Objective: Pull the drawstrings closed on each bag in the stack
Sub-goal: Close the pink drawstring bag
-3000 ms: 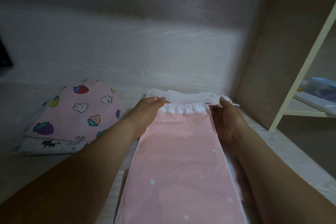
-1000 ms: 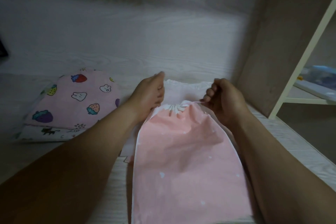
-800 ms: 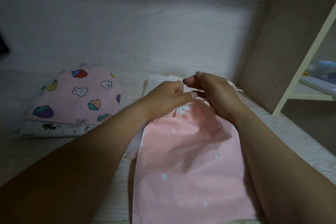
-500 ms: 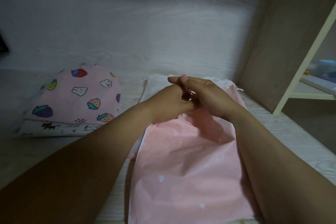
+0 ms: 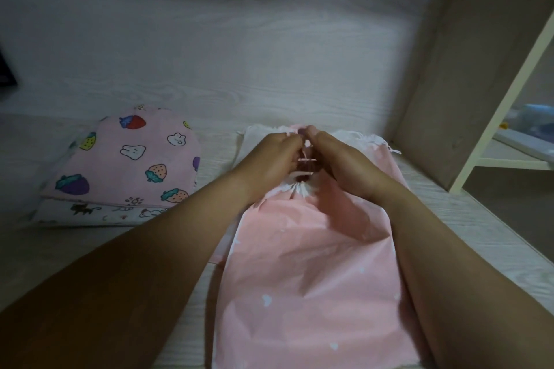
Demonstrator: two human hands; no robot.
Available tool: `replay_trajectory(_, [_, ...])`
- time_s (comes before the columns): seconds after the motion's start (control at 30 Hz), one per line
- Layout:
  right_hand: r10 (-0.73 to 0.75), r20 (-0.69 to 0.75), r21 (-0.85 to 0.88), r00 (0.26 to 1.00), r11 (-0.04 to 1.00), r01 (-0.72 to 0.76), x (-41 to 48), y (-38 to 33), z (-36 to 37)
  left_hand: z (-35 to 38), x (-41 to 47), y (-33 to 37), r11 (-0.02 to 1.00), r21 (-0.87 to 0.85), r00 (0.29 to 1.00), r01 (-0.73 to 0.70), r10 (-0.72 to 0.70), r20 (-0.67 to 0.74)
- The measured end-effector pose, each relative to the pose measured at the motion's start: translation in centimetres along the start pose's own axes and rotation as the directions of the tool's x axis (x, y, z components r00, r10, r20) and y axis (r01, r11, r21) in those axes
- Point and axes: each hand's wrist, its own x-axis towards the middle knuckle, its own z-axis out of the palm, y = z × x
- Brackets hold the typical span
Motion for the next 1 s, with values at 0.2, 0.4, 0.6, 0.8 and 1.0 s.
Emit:
replay_trajectory(0.2, [0.052,-0.013,-0.085,0.999,0.995,-0.053,-1.1,0.7,-0.6,-2.3,0.7,-1.4,0.991,-0.08,0.983,0.106,-0.116,-0.142])
replay_trajectory(0.4, [0.113,0.013,-0.1,0.994,0.989,-0.111,-1.2,0.4,-0.3,-1.8,0.8,-1.4,0.992,-0.088,0.993,0.085,-0.092,-0.073])
replay_trajectory(0.6, [0.102,0.04,0.047,0.994,0.994,-0.103,-1.2,0.3,-0.3,-1.7,1.2,-1.8,0.989,-0.132,0.994,0.06,-0.072,-0.086])
replay_trajectory(0.8, [0.177,-0.025,0.18,0.984,0.969,-0.17,-1.4,0.1,-0.5,-2.0,1.8,-2.1,0.859,-0.49,0.918,0.148,-0.304,-0.254])
replay_trajectory(1.0, [0.296,-0.098,0.22,0.95,0.937,-0.269,-0.7,0.2,-0.7,-2.2,2.2,-2.0,0.707,-0.661,0.86,0.252,-0.477,-0.182])
